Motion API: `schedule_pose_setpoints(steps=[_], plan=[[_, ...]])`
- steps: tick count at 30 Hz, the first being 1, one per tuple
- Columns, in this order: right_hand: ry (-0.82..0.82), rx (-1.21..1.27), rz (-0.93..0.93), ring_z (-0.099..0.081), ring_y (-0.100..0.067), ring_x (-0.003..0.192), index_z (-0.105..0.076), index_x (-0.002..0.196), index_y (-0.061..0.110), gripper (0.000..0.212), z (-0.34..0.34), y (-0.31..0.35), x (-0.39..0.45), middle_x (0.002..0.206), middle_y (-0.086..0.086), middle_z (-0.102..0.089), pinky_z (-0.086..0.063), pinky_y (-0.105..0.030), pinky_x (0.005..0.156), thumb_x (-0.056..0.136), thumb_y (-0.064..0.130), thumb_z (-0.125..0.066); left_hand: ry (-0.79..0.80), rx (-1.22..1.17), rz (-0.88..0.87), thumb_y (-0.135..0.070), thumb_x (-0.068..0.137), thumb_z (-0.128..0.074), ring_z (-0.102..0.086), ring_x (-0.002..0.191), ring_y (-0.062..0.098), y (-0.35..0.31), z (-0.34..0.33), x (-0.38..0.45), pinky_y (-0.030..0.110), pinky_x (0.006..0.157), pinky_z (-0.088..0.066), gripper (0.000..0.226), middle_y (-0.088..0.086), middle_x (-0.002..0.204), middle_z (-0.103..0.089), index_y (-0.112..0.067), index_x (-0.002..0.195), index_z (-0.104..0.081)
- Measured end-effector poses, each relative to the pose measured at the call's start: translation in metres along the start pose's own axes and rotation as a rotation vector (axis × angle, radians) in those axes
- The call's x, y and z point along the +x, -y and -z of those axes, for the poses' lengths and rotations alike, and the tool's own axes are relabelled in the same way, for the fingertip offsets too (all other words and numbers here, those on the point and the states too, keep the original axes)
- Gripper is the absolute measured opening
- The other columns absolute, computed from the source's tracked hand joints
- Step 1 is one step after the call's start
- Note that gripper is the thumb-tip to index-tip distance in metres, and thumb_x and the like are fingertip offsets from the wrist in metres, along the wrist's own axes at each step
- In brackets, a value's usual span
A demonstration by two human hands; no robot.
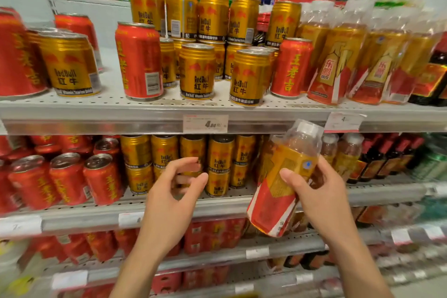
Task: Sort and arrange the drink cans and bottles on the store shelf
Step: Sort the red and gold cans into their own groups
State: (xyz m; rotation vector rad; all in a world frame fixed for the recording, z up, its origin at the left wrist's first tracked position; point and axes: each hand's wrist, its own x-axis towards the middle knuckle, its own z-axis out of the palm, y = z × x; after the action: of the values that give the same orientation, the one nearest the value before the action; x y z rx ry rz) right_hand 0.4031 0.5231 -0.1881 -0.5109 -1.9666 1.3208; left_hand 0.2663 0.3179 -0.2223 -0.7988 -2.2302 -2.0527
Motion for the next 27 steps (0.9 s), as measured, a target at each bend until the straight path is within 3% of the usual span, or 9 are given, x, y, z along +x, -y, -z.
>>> schedule_pose_setpoints(steps=[4, 7, 10, 15, 17, 20, 24, 27], plan=[[0.013, -0.008, -0.003, -0.070, 0.001, 0.096, -0.064, 0.120, 0.030, 0.055, 0.036, -0.012, 0.011, 0.104, 0.017, -0.075, -0.053, -0.019, 0.077, 0.070, 0.051, -0.073, 0.016, 0.011, 0.006, -0.034, 0.089, -0.070, -0.067, 0.095, 0.010, -0.009, -0.035, -0.006, 0.025, 0.084, -0.053, 0.026, -0.018, 0.106, -0.071, -0.035, 0.114, -0.065], [0.025, 0.014, 0.017, -0.071, -0.001, 0.095, -0.064, 0.119, 0.030, 0.055, 0.072, -0.021, 0.026, 0.103, 0.016, -0.075, -0.057, -0.020, 0.075, 0.073, 0.058, -0.080, 0.014, 0.010, -0.008, -0.032, 0.089, -0.070, -0.068, 0.095, 0.009, -0.022, -0.073, -0.006, 0.026, 0.084, -0.052, 0.025, -0.015, 0.105, -0.072, -0.034, 0.114, -0.066], [0.055, -0.009, 0.035, -0.069, 0.001, 0.096, -0.063, 0.118, 0.036, 0.063, 0.113, -0.033, 0.046, 0.104, 0.020, -0.074, -0.054, -0.023, 0.079, 0.063, 0.065, -0.072, -0.020, 0.014, -0.027, -0.034, 0.088, -0.069, -0.067, 0.096, 0.006, -0.036, -0.121, -0.003, 0.022, 0.083, -0.052, 0.025, -0.017, 0.103, -0.072, -0.035, 0.113, -0.066], [0.120, -0.030, 0.051, -0.070, 0.000, 0.092, -0.062, 0.114, 0.041, 0.062, 0.177, -0.049, 0.082, 0.100, 0.021, -0.074, -0.053, -0.023, 0.077, 0.057, 0.064, -0.072, -0.048, 0.031, -0.063, -0.023, 0.090, -0.071, -0.067, 0.093, 0.007, -0.063, -0.196, 0.008, 0.012, 0.079, -0.051, 0.021, -0.015, 0.100, -0.073, -0.031, 0.109, -0.068], [0.133, -0.040, 0.071, -0.069, 0.002, 0.094, -0.062, 0.112, 0.043, 0.061, 0.199, -0.051, 0.097, 0.101, 0.024, -0.073, -0.053, -0.024, 0.079, 0.056, 0.064, -0.072, -0.072, 0.038, -0.070, -0.024, 0.090, -0.071, -0.068, 0.093, 0.006, -0.074, -0.217, 0.012, 0.016, 0.081, -0.052, 0.020, -0.014, 0.100, -0.073, -0.032, 0.109, -0.068], [0.150, -0.040, 0.106, -0.066, 0.005, 0.098, -0.061, 0.114, 0.046, 0.061, 0.218, -0.049, 0.115, 0.104, 0.027, -0.072, -0.052, -0.027, 0.084, 0.057, 0.065, -0.072, -0.114, 0.065, -0.106, -0.026, 0.089, -0.071, -0.068, 0.096, 0.004, -0.088, -0.233, 0.018, 0.024, 0.084, -0.050, 0.020, -0.016, 0.100, -0.074, -0.034, 0.108, -0.068], [0.178, -0.039, 0.181, -0.067, 0.004, 0.102, -0.058, 0.123, 0.047, 0.069, 0.233, -0.039, 0.135, 0.109, 0.027, -0.071, -0.053, -0.030, 0.088, 0.059, 0.067, -0.074, -0.180, 0.136, -0.177, -0.027, 0.090, -0.071, -0.068, 0.095, 0.000, -0.109, -0.245, 0.032, 0.020, 0.080, -0.053, 0.021, -0.019, 0.100, -0.072, -0.034, 0.109, -0.068], [0.179, -0.039, 0.263, -0.064, 0.009, 0.104, -0.056, 0.120, 0.051, 0.065, 0.235, -0.023, 0.147, 0.109, 0.031, -0.069, -0.051, -0.024, 0.085, 0.060, 0.068, -0.073, -0.199, 0.196, -0.229, -0.030, 0.091, -0.071, -0.067, 0.094, 0.001, -0.123, -0.245, 0.050, 0.023, 0.077, -0.055, 0.025, -0.012, 0.102, -0.070, -0.036, 0.114, -0.065]])
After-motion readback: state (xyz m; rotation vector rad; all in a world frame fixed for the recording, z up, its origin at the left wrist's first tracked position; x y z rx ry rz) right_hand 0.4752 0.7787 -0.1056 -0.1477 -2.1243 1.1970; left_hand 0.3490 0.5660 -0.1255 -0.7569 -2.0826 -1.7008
